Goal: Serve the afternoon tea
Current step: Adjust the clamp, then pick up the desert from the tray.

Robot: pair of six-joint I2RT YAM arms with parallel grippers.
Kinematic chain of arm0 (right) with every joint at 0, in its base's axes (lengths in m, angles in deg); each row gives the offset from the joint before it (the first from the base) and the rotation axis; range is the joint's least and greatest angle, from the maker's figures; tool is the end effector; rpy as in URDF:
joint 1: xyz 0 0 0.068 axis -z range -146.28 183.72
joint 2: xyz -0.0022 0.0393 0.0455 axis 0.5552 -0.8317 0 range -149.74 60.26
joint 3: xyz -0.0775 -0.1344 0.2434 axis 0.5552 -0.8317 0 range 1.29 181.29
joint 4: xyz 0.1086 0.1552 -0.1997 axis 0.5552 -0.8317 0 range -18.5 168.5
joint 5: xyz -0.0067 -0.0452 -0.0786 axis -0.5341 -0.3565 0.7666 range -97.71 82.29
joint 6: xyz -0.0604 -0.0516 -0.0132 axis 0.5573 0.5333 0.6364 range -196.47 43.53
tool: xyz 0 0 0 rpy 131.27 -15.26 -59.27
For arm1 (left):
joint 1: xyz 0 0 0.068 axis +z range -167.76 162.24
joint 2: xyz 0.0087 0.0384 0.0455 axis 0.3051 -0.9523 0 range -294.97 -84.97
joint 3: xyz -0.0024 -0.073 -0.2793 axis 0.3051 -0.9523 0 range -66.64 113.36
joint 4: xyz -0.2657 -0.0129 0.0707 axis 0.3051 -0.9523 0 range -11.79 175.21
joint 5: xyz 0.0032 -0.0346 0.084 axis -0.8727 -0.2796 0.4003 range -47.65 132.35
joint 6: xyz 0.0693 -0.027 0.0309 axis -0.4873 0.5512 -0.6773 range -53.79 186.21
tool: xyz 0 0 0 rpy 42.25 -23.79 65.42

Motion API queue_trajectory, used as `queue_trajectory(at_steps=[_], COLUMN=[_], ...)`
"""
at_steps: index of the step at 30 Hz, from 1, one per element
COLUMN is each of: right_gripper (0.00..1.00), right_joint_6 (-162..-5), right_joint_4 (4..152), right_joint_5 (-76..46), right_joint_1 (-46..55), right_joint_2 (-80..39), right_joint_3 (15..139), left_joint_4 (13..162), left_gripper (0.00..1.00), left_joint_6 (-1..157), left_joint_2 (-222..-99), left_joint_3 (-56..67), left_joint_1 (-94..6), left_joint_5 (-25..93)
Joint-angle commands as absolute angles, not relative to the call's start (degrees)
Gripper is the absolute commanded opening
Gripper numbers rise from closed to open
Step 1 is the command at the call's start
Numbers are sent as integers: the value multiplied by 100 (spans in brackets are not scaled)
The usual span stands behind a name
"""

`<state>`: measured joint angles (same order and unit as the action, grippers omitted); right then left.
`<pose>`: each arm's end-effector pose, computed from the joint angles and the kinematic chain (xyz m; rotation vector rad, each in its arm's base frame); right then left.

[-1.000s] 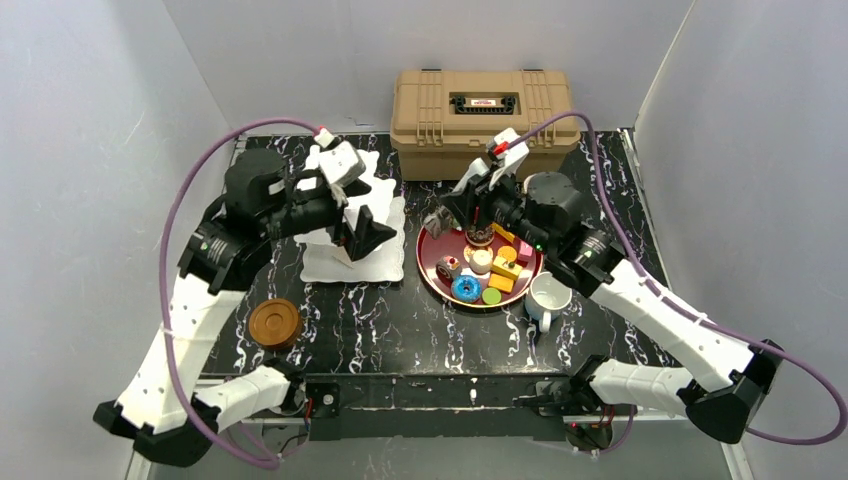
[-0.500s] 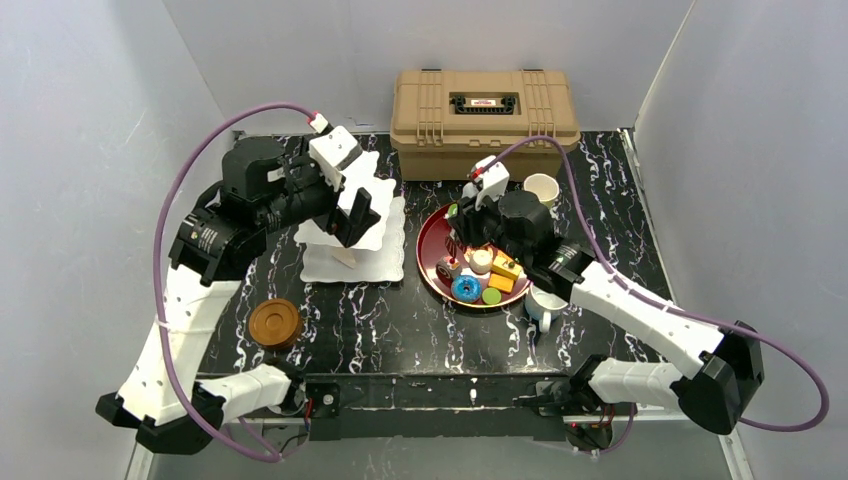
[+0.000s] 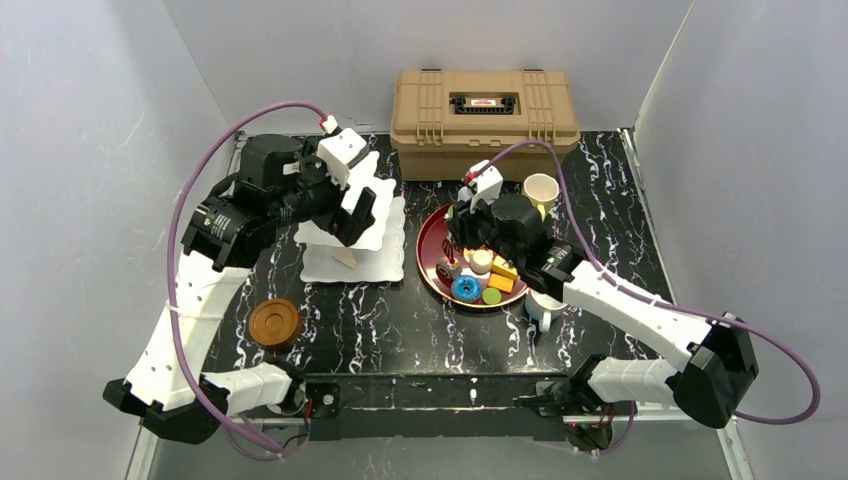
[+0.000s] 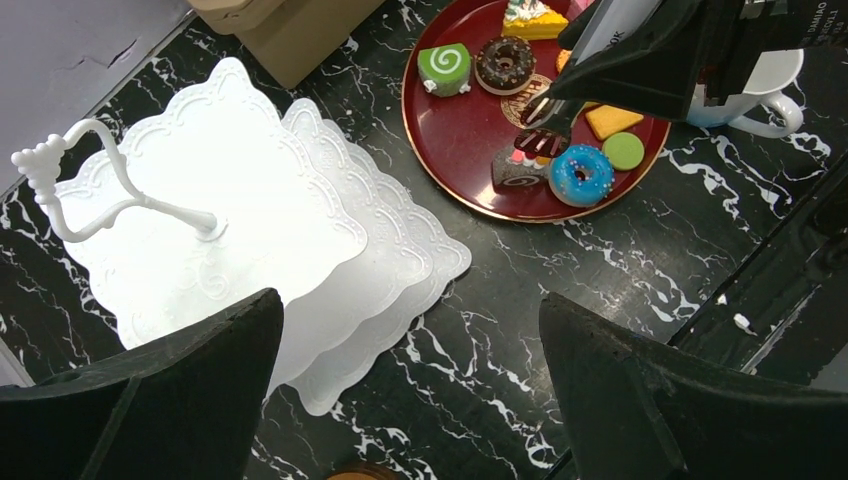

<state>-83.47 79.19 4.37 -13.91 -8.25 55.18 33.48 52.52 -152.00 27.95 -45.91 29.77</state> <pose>0.2274 0.2278 0.3327 -0.4930 1.7677 0.4849 0.2066 -0.1277 0.4868 0.8460 1.8144 -0.3808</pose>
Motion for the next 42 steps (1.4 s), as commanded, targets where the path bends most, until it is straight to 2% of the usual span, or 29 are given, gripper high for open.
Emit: queue_trajectory(at_steps=[1, 10, 15, 25, 33, 42], right_gripper=[31, 36, 44, 48, 55, 56], right_joint_6=[-8366, -8348, -8360, -8404, -8400, -8354], right_joint_4=[8482, 8667, 8733, 8860, 8960, 9082], right_joint_5=[491, 492, 460, 467, 407, 407], right_joint_1=[-1391, -1383, -1383, -1376, -1352, -1315], right_joint_2=[-893, -1067, -1136, -1188, -1274, -1382], right_joint_3=[5489, 5434, 5383, 5237, 5112, 5009], left_joint_4=[3195, 3277, 3331, 3335, 3370, 3379], left_gripper=[98, 98, 98, 98, 98, 98], left_joint_6=[5162, 5064, 4978, 4951, 4920, 4897], left_joint_2=[-15149, -15100, -15055, -15063, -15081, -15106], left_joint_3=[2809, 2797, 2802, 2830, 2867, 2923], left_joint_1=[-4571, -4571, -4571, -4571, -4571, -4571], left_joint_5=[3100, 3135, 3182, 3198, 3198, 3198])
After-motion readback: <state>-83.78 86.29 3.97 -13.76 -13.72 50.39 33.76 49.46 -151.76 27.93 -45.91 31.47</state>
